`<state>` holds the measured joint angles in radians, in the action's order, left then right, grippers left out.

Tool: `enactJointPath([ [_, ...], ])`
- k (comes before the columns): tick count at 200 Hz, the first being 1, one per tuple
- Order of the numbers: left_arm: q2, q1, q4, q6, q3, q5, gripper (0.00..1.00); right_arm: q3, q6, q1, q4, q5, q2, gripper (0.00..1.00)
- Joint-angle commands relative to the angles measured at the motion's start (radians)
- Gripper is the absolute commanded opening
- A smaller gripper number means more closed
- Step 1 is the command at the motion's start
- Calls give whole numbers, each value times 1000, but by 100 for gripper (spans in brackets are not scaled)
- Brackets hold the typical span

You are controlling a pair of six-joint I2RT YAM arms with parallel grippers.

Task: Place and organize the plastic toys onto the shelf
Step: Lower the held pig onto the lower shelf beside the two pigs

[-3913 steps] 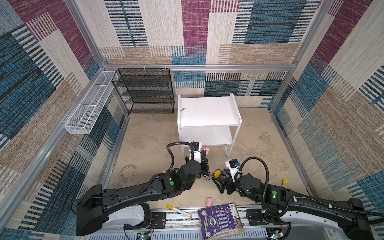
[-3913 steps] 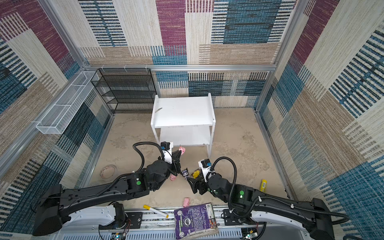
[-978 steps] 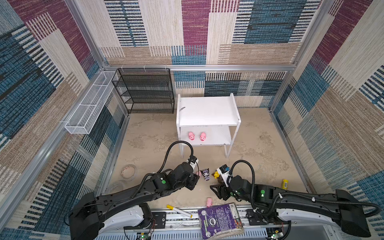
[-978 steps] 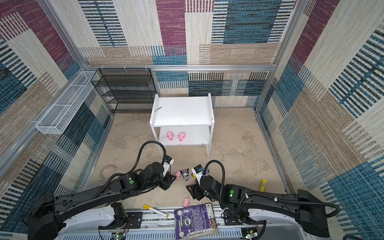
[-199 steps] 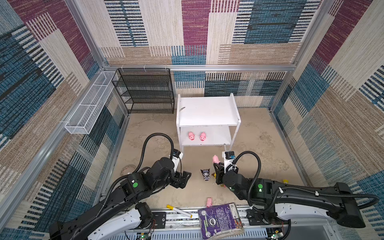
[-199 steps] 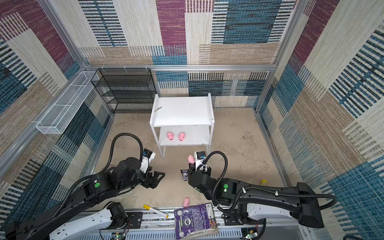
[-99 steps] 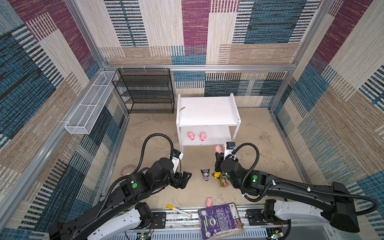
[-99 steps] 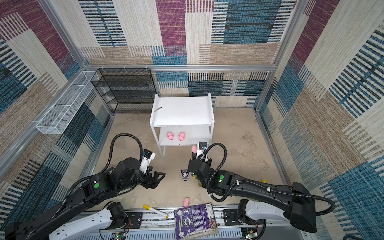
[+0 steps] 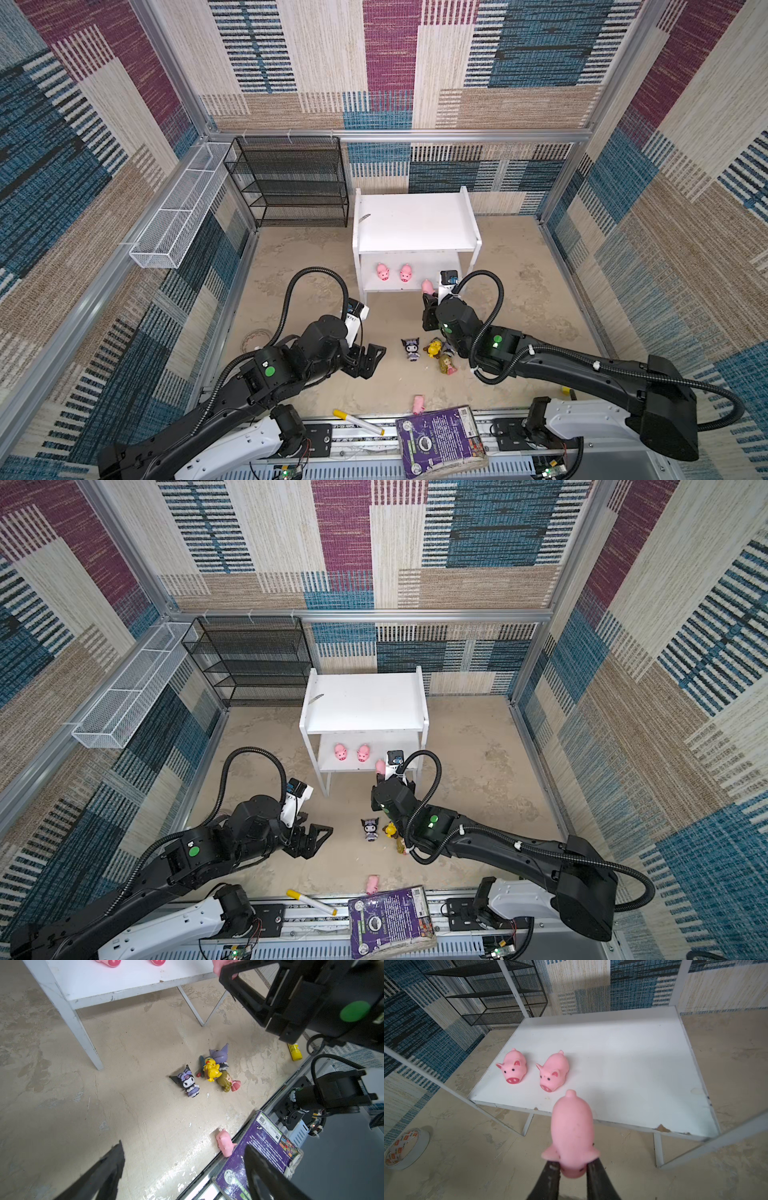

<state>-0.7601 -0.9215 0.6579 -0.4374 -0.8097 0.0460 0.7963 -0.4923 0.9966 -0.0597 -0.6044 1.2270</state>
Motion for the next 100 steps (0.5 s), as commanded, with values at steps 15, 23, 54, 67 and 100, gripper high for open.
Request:
enactJointPath([
  [15,-8,1,-56,26,-10,-1,90,11,19,-27,57,9,28,24],
  [23,-7,1,-62,29,-9,-2,90,14,17,-35,60,7,40,24],
  [54,1,1,-67,32,-8,7,91,33,30,-55,74,10,81,24],
  [67,6,1,-67,32,-6,12,91,42,35,-64,79,16,96,24],
  [100,15,1,-70,32,-3,22,91,58,42,-91,93,39,129,24],
])
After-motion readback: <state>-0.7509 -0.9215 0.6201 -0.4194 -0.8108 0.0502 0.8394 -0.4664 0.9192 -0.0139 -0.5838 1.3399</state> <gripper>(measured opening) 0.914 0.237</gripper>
